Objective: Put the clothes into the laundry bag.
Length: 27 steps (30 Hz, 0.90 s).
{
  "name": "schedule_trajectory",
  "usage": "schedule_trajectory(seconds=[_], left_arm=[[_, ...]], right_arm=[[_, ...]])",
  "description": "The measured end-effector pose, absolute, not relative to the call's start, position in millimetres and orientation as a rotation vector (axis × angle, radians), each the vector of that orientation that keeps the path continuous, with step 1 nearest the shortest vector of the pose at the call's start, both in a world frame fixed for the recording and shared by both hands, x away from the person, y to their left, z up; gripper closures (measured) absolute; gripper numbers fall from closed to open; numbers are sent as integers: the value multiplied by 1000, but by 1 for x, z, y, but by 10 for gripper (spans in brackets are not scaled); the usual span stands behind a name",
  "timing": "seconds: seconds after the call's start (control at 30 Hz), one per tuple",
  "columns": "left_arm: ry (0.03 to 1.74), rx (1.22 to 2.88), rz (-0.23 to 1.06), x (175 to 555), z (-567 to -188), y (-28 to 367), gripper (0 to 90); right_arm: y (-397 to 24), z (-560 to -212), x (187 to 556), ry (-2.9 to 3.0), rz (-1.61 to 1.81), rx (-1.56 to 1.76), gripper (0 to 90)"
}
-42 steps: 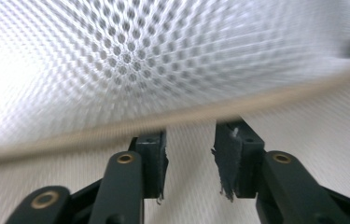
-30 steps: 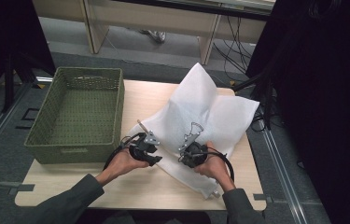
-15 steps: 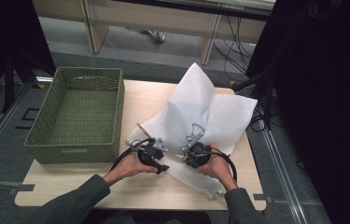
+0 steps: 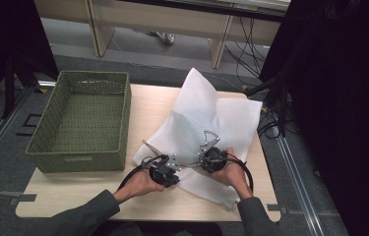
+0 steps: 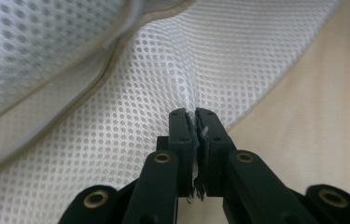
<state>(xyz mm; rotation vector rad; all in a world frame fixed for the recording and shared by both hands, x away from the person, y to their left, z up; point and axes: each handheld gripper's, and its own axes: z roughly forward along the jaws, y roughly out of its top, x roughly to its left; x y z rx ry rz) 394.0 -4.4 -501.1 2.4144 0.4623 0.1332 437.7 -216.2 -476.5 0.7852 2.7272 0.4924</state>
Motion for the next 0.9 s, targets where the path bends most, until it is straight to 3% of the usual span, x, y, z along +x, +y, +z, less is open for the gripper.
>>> schedule_trajectory(seconds=[0.37, 0.43, 0.5, 0.6, 0.9], left_arm=[[455, 2367, 53, 380, -504, -26, 744], [475, 2363, 31, 379, -504, -26, 655], [448, 2363, 46, 376, -502, -25, 627], [429, 2348, 53, 373, -497, -24, 531], [456, 2302, 78, 363, -470, 4, 394]], right_arm=[[-232, -471, 443, 2690, 508, 827, 842], [-231, -469, 440, 2714, 529, 819, 768], [-231, -468, 437, 2717, 540, 818, 767], [-229, -463, 429, 2709, 555, 775, 777], [-225, -461, 409, 2720, 497, 683, 898]])
